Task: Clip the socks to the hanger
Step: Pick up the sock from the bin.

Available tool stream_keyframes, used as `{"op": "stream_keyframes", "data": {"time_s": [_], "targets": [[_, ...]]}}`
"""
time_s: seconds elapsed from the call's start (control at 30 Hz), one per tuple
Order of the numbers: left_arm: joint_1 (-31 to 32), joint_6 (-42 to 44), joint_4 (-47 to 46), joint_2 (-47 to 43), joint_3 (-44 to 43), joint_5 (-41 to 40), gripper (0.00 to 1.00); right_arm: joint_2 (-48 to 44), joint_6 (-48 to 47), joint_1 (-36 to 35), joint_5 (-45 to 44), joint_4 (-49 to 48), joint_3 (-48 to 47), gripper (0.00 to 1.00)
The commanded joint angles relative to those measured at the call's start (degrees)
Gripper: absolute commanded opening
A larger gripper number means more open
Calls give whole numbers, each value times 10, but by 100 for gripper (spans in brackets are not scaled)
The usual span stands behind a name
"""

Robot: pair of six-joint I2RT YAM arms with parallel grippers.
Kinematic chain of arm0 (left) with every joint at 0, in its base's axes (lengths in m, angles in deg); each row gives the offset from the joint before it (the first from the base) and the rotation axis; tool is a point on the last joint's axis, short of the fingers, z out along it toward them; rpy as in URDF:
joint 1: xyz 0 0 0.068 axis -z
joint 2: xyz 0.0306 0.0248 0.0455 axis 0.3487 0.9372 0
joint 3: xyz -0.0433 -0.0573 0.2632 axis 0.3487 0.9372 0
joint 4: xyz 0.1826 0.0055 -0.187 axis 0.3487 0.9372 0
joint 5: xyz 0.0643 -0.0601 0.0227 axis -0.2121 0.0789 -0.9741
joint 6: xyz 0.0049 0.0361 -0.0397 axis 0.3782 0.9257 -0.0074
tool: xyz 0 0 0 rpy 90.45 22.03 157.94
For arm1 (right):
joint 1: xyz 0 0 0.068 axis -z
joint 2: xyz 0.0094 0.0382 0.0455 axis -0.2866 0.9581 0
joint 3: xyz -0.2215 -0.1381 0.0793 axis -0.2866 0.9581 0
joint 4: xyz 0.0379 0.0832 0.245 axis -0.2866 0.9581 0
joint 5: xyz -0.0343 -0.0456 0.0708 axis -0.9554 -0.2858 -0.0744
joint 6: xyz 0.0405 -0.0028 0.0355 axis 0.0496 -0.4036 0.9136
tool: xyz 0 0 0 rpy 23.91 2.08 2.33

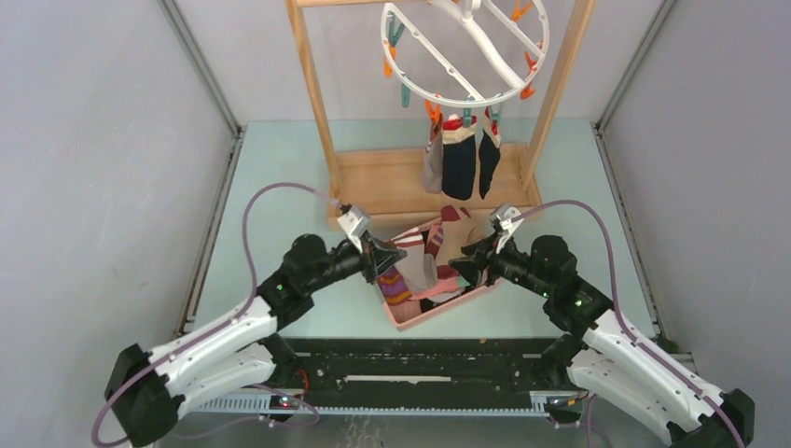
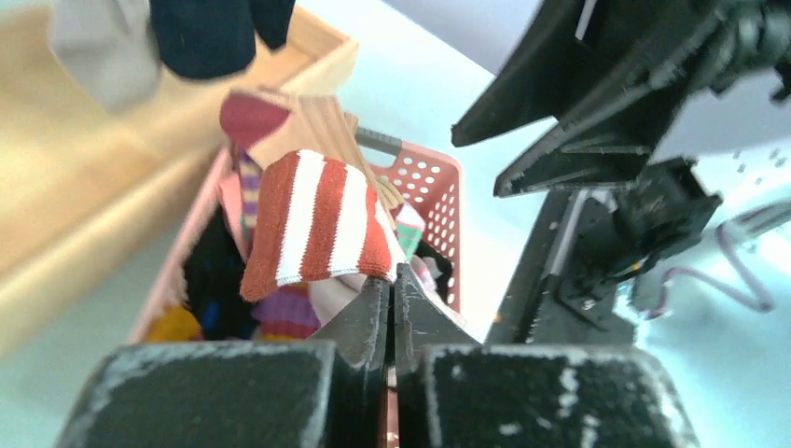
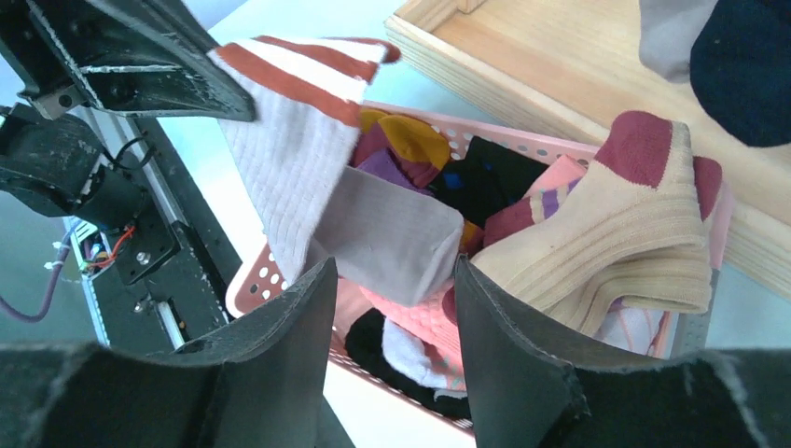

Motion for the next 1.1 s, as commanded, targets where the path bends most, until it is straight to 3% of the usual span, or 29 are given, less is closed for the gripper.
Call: {"op": "stream_keyframes", "data": {"time_s": [0.0,0.13,0.3,0.7,1.07], "targets": [[10,284,-83,-77,67,26,0,-11,-11,2,26,-21,-10,59],[11,380,-120,-118,95,25,0,-2,-2,-4,64,-62,-10,61],[13,428,-136,-119,95,41,0,31,-6,-49,68,-124,-10,65],[55,466,-162,-125,108,64,0,97,82,-36,77,-269,-12,67],[69,470,-171,-117,114,57,0,161,234,-42,102,-288,-40,60]]}}
